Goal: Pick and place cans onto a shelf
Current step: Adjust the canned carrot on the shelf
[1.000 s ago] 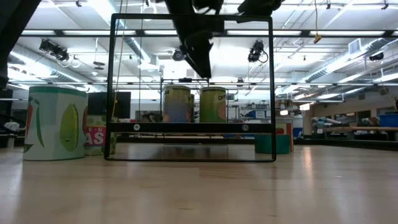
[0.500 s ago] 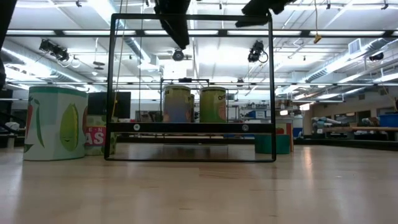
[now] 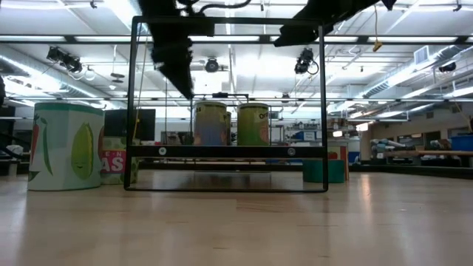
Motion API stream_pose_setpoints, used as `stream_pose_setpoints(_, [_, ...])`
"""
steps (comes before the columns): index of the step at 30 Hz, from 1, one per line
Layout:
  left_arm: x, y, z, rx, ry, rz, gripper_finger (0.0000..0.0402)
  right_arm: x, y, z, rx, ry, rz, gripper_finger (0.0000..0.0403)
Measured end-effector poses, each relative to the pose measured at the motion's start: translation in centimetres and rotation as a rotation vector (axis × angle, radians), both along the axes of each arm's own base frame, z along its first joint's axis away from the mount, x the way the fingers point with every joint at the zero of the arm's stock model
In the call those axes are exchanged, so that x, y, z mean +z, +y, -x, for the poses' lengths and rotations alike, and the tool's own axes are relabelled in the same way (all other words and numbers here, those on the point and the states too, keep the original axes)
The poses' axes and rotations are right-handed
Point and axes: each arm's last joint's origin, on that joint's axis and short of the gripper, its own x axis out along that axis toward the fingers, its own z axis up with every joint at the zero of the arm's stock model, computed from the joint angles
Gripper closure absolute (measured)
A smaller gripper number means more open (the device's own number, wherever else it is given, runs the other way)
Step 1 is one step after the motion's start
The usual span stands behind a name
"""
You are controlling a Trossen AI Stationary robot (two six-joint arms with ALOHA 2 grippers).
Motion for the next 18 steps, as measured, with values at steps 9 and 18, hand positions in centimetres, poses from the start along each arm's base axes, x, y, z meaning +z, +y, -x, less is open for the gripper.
stream_pose_setpoints(9, [-3.7,0.8,0.2,-0.106,0.036,-0.283,0.0006,-0.1,0.0,0.0,-0.002,0.005,-0.003,0.0030])
stream_pose_setpoints(18, [-4.4,2.4,-0.1,-0.018,-0.045,-0.282,0.0006,-0.1,0.0,0.0,-0.002,0.006,-0.003,0.0030])
